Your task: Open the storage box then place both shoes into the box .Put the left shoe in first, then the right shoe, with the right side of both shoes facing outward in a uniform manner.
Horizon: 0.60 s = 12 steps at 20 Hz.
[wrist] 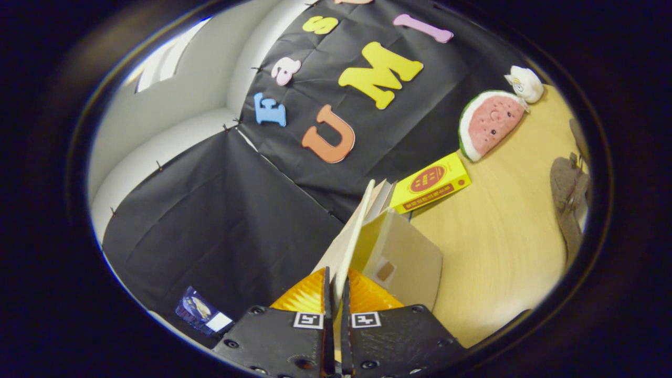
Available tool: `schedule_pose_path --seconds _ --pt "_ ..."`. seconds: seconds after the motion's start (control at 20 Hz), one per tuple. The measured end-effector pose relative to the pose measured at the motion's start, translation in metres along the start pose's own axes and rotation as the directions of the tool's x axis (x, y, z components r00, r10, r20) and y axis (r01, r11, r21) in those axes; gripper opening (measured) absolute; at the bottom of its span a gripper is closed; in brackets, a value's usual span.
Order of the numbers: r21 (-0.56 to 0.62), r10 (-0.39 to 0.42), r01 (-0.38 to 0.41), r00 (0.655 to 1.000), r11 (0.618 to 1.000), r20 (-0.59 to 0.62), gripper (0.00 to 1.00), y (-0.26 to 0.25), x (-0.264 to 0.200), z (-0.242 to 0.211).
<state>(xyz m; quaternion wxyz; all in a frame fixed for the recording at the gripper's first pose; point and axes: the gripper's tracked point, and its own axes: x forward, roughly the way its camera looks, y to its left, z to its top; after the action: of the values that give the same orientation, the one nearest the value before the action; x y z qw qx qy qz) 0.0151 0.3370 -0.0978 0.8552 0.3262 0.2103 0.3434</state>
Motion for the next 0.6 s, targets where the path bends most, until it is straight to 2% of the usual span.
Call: schedule_pose_path --seconds 0.3,0.6 --pt "-0.152 0.080 -0.081 0.997 0.985 -0.013 0.05 0.098 0.029 0.038" --pt "-0.338 0.104 -0.128 0.991 0.933 -0.086 0.05 0.189 0.087 0.014"
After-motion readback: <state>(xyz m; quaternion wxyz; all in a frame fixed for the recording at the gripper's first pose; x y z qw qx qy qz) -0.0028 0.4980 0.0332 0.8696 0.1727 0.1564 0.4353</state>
